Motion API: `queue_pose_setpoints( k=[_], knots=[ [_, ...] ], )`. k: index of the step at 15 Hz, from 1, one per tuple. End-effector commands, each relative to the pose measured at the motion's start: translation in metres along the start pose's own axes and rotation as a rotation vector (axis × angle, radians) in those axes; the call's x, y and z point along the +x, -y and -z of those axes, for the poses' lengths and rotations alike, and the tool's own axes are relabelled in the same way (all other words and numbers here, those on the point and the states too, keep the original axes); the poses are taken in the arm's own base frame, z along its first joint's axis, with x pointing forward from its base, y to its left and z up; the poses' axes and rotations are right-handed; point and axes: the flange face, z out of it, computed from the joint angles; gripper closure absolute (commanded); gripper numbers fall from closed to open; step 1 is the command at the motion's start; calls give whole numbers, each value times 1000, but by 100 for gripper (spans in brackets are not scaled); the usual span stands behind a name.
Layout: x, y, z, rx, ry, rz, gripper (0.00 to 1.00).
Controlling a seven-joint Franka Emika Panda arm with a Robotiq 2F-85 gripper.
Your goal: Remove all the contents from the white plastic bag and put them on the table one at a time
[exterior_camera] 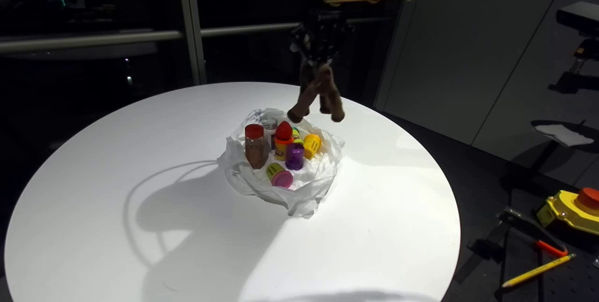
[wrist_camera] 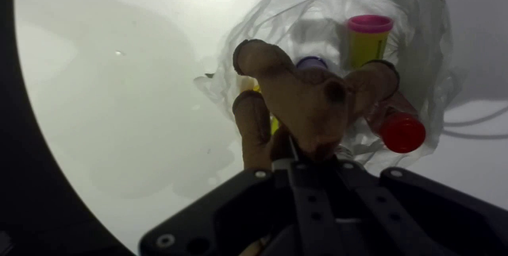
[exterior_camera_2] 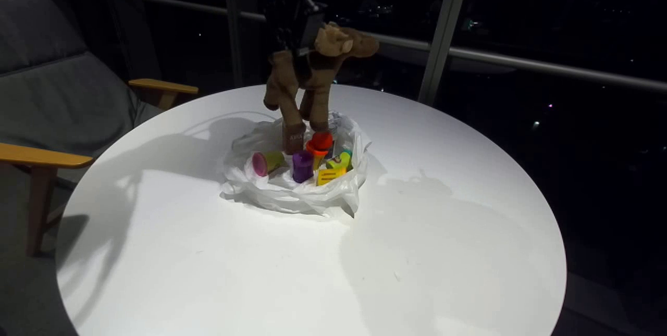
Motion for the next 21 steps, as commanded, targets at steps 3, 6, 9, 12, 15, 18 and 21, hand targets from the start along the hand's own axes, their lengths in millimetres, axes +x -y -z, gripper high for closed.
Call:
queue_pose_setpoints(
  k=[3,6,9,12,15,18,21],
  knots=[
    [-50,-93,27,-125,32,16,98],
    [-61,-118,-17,-101,61,-37,98],
    [-59,-144,-74,-68,23,-208,98],
    [-52,-163,-123,-93,-18,-291,98],
    [-38,-179,-148,-157,-65,-336,98],
    [-25,-187,-158,-174,-88,-372,98],
    [-16,-187,-164,-158,-98,-413,98]
  ],
)
